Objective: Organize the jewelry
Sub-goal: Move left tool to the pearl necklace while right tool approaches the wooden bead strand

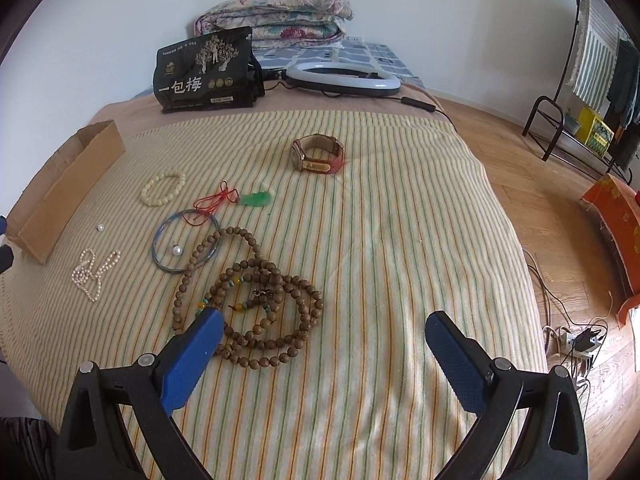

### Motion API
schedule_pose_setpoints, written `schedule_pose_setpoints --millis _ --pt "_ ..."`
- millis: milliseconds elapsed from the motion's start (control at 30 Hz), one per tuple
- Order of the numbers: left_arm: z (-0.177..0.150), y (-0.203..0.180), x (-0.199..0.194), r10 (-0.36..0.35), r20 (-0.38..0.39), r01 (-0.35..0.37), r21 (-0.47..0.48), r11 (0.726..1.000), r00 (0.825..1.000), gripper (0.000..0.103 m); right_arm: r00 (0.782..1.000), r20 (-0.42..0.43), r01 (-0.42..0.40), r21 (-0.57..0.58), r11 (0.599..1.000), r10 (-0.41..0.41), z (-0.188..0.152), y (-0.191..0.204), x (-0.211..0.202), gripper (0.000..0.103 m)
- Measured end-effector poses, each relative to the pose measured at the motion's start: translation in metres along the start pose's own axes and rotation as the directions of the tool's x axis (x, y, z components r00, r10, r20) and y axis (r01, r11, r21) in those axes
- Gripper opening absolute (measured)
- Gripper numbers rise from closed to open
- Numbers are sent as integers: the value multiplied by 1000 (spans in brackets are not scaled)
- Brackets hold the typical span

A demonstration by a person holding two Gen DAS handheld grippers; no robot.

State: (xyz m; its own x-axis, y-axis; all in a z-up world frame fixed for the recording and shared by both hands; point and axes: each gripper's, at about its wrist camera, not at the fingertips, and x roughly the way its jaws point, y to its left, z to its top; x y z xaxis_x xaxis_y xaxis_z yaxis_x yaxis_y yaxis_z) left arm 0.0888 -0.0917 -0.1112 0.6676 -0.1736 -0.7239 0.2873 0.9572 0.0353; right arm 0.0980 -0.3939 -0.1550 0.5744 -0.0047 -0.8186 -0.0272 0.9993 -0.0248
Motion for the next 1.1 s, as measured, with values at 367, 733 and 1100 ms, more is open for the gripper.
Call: schedule_pose_setpoints --millis 367,733,1100 --pt "-12 -10 67 -47 -143 48 1 999 989 58 999 -49 -18 -13 1000 17 4 8 27 101" --pt "-17 -13 94 -46 -174 48 7 999 984 57 995 -96 -44 -35 998 41 9 21 48 98" --pt "-18 -13 101 -74 -158 75 -2 997 985 41 992 -107 -70 2 998 70 9 19 58 82"
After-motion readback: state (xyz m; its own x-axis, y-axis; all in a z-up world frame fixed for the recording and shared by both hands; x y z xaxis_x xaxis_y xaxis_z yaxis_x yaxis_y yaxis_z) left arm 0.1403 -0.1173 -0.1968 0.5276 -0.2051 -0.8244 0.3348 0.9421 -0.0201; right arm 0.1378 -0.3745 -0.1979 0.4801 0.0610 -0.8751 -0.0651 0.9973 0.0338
